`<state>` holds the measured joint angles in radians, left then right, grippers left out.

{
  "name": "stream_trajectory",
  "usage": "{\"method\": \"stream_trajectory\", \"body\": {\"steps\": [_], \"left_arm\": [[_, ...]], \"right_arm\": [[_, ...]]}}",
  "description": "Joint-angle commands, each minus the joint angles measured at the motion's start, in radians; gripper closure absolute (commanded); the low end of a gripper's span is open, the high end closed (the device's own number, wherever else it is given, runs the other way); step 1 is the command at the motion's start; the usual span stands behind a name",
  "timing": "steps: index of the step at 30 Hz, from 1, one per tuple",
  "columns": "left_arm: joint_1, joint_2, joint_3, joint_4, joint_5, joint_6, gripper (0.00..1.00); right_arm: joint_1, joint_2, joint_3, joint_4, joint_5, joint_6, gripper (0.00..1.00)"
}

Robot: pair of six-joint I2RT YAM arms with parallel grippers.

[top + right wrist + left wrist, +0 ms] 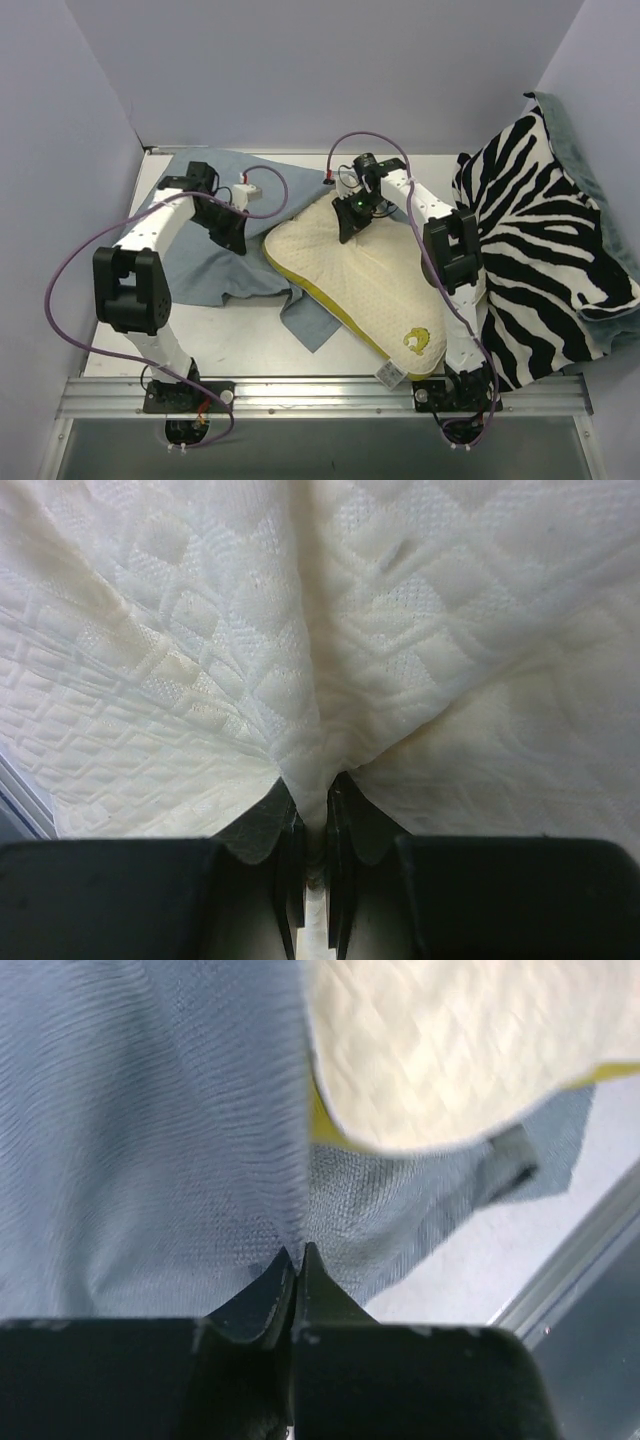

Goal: Put the pillow into the pillowcase

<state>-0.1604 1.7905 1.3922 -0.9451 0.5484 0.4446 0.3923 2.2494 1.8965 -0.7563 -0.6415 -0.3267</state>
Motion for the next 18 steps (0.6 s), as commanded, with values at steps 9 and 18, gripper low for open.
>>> {"method": "stream_trajectory", "body": {"steps": [9, 18], "left_arm": [[0.154, -0.117, 0.168, -0.63, 0.231, 0.56, 1.0], [-0.026, -0.236, 0.084, -0.63, 0.352, 0.614, 1.0]], "right_arm": [[0.029, 0.036, 0.071, -0.051, 0.35, 0.073, 1.0], [0.085, 0.032, 0.188, -0.035, 0.272, 0.258, 1.0]]}}
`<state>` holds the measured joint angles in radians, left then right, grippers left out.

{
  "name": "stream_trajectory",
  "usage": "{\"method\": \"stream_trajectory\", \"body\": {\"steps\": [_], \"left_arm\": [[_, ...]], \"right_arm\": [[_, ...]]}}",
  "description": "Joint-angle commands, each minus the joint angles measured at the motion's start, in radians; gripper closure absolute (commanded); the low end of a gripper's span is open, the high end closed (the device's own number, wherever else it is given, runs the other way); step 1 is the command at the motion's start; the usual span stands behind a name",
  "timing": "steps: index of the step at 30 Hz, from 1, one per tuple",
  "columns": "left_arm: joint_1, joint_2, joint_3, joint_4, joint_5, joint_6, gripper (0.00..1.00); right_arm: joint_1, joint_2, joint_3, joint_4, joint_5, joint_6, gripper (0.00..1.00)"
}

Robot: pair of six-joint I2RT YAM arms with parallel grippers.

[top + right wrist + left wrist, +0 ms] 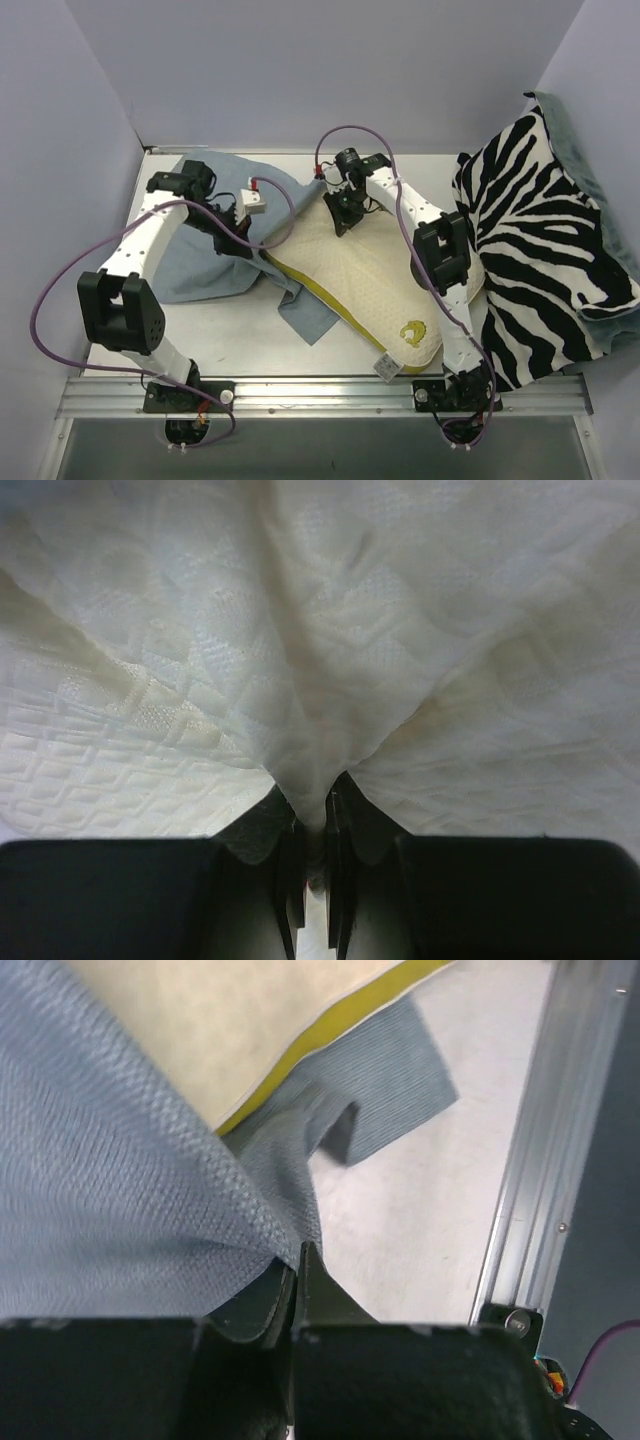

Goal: Put the pillow into the pillowcase

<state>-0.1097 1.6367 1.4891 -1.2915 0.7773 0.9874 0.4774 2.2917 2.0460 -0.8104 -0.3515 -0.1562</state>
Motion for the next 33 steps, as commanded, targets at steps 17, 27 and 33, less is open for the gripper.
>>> {"method": "stream_trajectory", "body": {"steps": [17, 27, 33], "left_arm": [[0.212, 0.011, -0.112, 0.049, 0.062, -0.174, 0.21], [-0.246, -0.002, 0.1, 0.374, -0.429, -0.585, 0.13], [-0.317, 0.179, 0.231, 0.616, -0.633, -0.728, 0.14]], "right_arm": [[-0.077, -0.216, -0.294, 0.352, -0.567, 0.262, 0.95], [-0.1, -0.342, -0.357, 0.243, -0.504, 0.228, 0.35], [-0.27, -0.497, -0.495, 0.209, -0.459, 0.263, 0.39]]}}
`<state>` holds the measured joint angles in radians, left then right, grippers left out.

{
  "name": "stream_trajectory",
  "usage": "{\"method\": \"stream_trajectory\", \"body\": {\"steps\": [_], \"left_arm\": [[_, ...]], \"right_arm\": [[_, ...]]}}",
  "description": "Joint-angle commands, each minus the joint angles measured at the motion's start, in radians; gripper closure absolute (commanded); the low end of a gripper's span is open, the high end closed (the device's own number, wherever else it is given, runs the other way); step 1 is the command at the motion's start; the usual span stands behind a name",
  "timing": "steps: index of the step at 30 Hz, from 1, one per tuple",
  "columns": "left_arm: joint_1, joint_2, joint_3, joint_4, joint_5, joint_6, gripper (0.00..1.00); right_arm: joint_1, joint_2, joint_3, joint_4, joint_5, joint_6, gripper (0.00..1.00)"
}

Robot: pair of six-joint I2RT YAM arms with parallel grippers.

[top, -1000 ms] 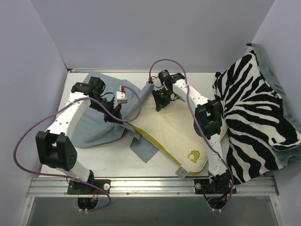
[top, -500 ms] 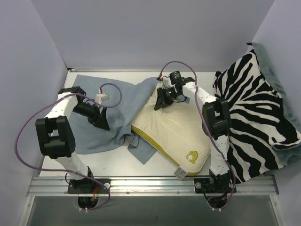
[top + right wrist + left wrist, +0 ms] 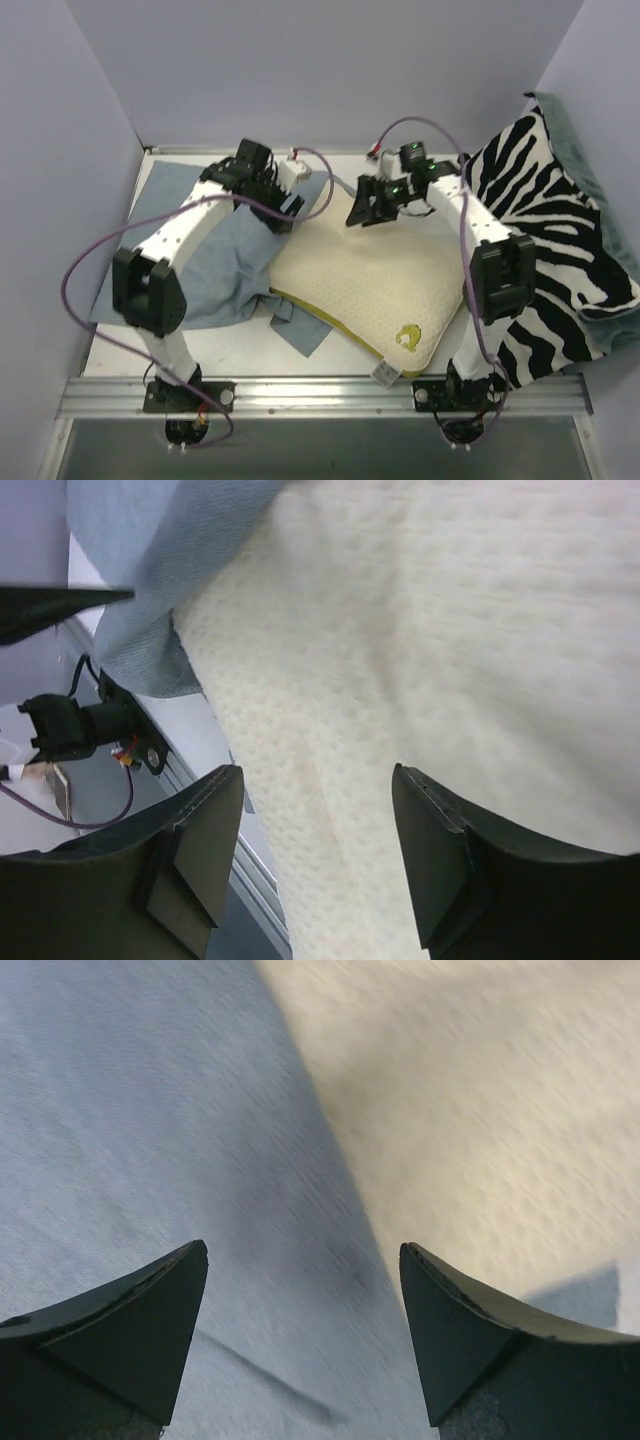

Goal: Put the pillow into the pillowcase

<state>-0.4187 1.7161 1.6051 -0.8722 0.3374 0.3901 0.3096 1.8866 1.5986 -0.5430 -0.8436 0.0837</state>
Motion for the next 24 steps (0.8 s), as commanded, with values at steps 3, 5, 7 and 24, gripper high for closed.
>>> {"method": "stream_trajectory", "body": {"steps": [3, 5, 7, 24], "left_arm": [[-0.023, 0.264, 0.261, 0.223, -0.232, -0.177, 0.15], [-0.025, 0.383, 0.407, 0.225, -0.216, -0.195, 0.16], [-0.026, 0.451, 0.534, 0.223, -0.184, -0.211, 0.17], [-0.046, 0.726, 0.802, 0.248, 0.194, -0.327, 0.89]], "right_arm": [[-0.202, -0.084, -0.057, -0.06, 0.164, 0.021, 0.37], [-0.254, -0.035, -0.033, -0.058, 0.205, 0.025, 0.29], [-0.267, 0.014, 0.026, -0.058, 0.242, -0.001, 0.26], [-0.179, 0.261, 0.103, -0.017, -0.118, 0.042, 1.0]]}}
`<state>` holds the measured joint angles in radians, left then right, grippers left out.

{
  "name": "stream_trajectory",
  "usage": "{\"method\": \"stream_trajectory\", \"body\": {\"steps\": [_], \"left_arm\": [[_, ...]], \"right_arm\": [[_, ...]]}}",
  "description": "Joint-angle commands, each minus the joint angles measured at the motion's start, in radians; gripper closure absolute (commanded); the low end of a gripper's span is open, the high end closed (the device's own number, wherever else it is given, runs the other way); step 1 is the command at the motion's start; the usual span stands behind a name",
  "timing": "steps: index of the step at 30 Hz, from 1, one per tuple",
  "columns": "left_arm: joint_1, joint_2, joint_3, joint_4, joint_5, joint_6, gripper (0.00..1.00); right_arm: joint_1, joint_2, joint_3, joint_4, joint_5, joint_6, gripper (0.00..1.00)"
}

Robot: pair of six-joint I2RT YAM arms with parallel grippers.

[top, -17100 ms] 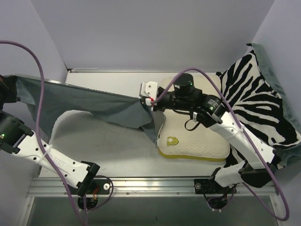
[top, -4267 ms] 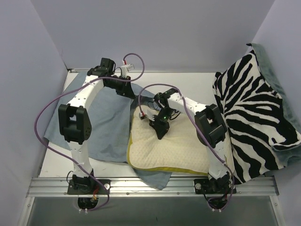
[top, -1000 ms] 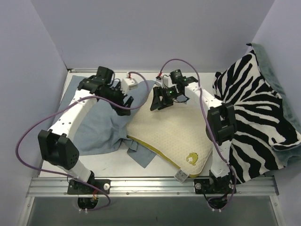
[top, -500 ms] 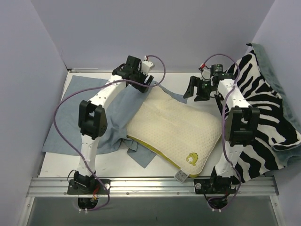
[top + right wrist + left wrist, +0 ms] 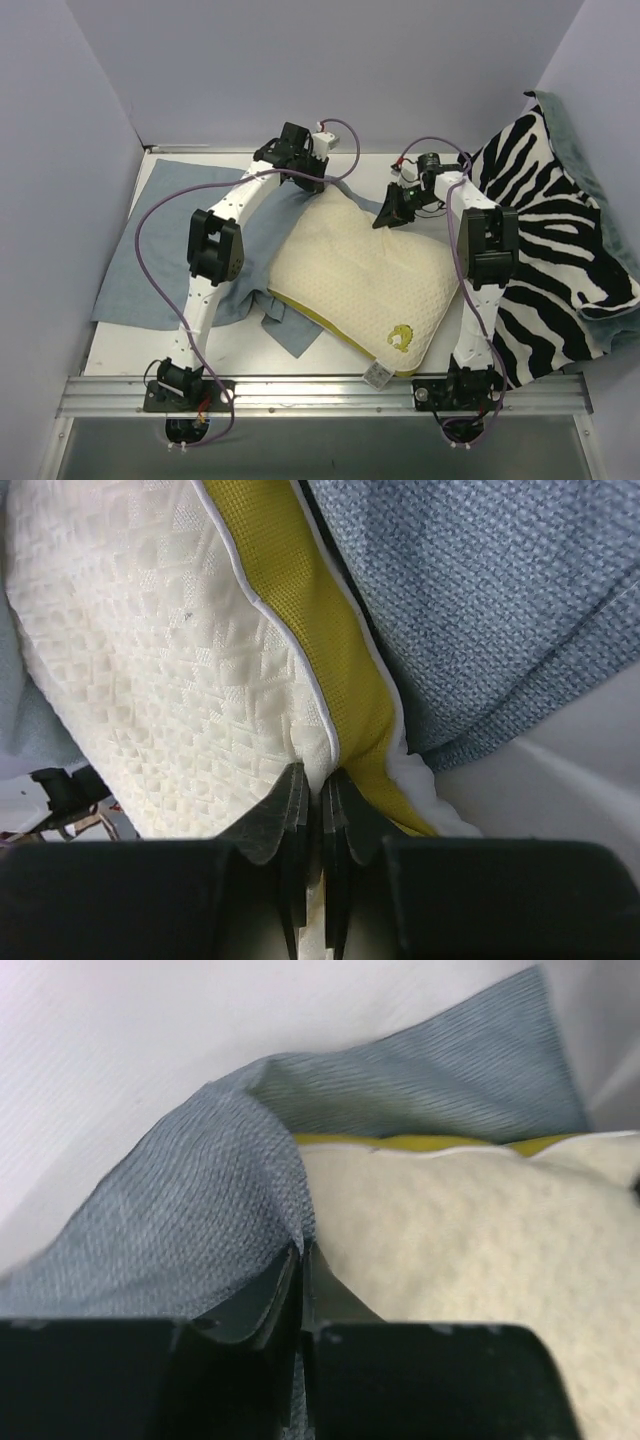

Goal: Put the pillow into the pillowcase

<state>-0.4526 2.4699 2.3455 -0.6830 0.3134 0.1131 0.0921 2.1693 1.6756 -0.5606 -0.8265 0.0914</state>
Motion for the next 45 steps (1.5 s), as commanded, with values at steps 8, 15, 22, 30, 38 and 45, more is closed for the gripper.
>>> {"method": "stream_trajectory", "body": {"steps": [8, 15, 22, 30, 38, 45], "left_arm": [[-0.074, -0.195, -0.101, 0.189, 0.418, -0.202, 0.99], [-0.006, -0.31, -0.386, 0.212, 0.498, -0.195, 0.93], [0.071, -0.371, -0.261, -0.106, 0.5, 0.316, 0.25], [-0.116, -0.378, -0.333, -0.191, 0.422, 0.669, 0.19], [-0.207, -0.148, -0.183, -0.153, 0.245, 0.738, 0.03], [-0.209, -0.121, -0.291, -0.415, 0.3, 1.073, 0.21]], "right_arm": [[0.093, -0.043, 0.104, 0.071, -0.203, 0.162, 1.0], [0.094, -0.127, 0.062, 0.22, -0.303, 0.251, 0.94], [-0.075, -0.126, 0.059, 0.091, 0.048, 0.111, 0.26], [-0.022, 0.095, 0.343, 0.059, 0.263, 0.007, 0.25], [0.06, 0.248, 0.475, 0.068, 0.273, 0.004, 0.21], [0.104, 0.257, 0.469, 0.061, 0.337, -0.047, 0.16]]}}
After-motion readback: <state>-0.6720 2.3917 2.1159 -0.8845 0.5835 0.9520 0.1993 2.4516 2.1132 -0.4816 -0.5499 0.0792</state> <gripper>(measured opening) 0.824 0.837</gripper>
